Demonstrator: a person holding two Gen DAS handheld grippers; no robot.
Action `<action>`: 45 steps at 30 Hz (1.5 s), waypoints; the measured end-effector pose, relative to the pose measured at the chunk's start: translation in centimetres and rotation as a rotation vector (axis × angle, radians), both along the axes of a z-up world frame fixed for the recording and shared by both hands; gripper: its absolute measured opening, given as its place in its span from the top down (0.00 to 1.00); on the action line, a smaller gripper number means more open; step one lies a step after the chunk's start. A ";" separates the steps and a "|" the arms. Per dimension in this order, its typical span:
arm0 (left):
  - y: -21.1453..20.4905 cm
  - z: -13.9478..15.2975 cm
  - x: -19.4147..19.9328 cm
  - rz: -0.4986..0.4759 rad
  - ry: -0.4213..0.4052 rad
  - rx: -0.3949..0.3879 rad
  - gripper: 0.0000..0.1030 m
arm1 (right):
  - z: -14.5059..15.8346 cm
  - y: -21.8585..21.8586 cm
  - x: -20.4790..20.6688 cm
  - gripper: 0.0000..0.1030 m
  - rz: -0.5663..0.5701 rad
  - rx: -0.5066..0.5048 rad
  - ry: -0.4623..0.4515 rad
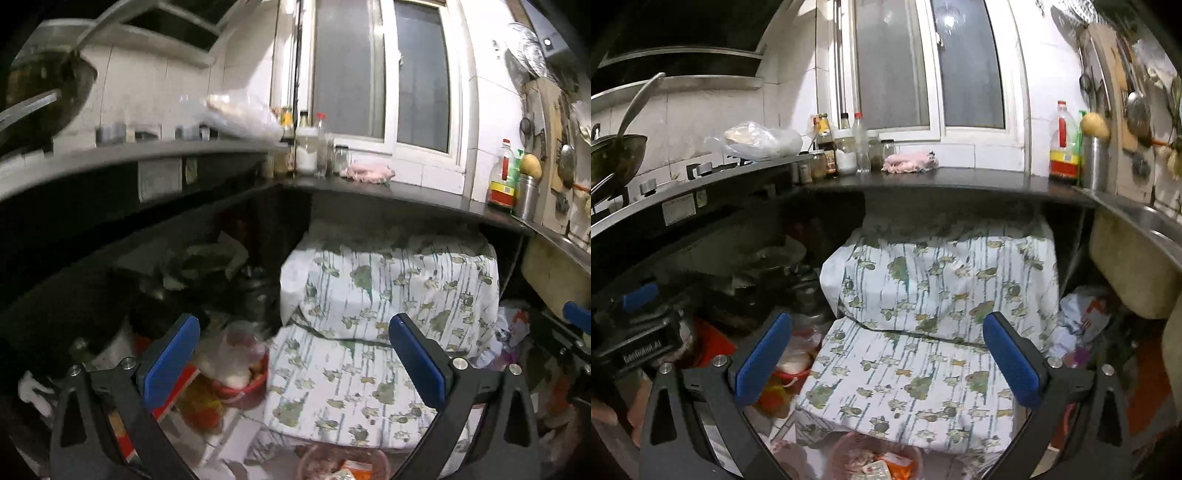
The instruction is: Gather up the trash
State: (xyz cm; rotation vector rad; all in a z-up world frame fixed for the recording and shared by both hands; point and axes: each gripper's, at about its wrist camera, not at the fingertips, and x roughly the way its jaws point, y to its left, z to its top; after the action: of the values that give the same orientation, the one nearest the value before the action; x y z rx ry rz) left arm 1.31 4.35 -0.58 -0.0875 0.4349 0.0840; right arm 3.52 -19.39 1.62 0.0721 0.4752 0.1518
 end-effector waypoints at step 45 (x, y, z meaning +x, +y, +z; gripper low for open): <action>-1.7 0.8 0.2 -0.047 0.026 0.009 0.00 | -0.1 0.0 -1.1 0.00 0.088 0.010 -0.021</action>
State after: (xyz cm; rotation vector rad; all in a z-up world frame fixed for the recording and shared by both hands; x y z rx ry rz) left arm 1.48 2.61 0.19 -0.0670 0.4627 0.0410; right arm 2.42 -19.43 1.50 0.0594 0.4573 0.2408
